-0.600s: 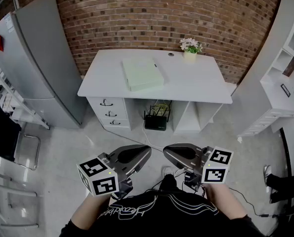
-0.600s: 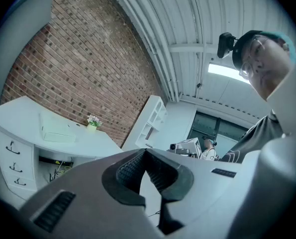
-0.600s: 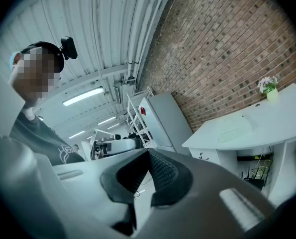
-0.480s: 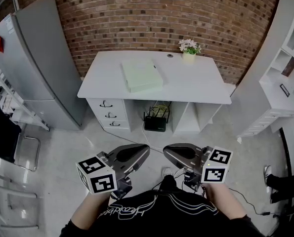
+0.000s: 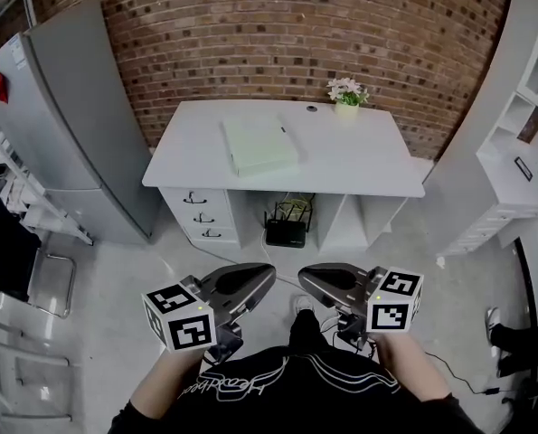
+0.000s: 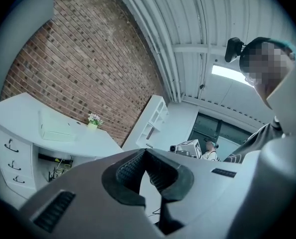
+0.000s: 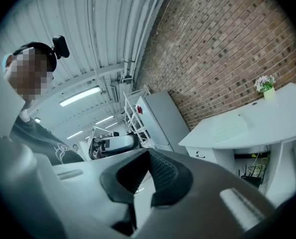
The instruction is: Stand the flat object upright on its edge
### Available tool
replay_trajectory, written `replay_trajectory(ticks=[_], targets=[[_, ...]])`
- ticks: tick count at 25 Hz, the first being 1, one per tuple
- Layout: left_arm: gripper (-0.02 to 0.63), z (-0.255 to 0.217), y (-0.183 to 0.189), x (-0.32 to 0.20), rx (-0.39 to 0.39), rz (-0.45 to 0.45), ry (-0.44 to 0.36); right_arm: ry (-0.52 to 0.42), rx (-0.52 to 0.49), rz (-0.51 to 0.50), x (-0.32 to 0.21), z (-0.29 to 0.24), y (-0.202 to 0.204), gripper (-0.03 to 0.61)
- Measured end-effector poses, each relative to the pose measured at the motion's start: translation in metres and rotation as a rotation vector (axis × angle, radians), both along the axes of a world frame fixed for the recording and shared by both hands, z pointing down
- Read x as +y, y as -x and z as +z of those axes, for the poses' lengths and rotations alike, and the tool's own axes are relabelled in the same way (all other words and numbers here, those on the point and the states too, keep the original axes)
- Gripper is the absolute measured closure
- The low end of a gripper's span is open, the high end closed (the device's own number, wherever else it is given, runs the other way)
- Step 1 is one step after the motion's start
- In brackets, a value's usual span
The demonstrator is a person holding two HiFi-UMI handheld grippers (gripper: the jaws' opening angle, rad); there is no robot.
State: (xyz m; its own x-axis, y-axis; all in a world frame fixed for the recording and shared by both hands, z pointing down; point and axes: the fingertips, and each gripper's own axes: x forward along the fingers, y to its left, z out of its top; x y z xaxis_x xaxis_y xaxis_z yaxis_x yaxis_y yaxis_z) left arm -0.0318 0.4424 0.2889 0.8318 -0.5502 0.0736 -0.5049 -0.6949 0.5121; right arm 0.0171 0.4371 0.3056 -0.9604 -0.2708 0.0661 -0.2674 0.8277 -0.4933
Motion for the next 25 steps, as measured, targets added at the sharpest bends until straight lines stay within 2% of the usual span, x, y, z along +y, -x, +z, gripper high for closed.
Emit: replay_trajectory(ticks=[10,21,25], targets=[[0.612,0.013,-0.011,-0.068,-0.018,-0.037,0.048,0.016,-0.042,-0.037,-0.07,0.008,-0.009,0.574],[0.612,0.045,-0.046,-0.225,0.014,-0.112,0.163,0.094,-0.046,-0.049,-0.226,0.03,-0.052,0.574],[0.612,0.05,-0.061,-0.274,0.029,-0.126,0.181,0.1,-0.049,-0.076,-0.274,0.031,-0.065,0.574]])
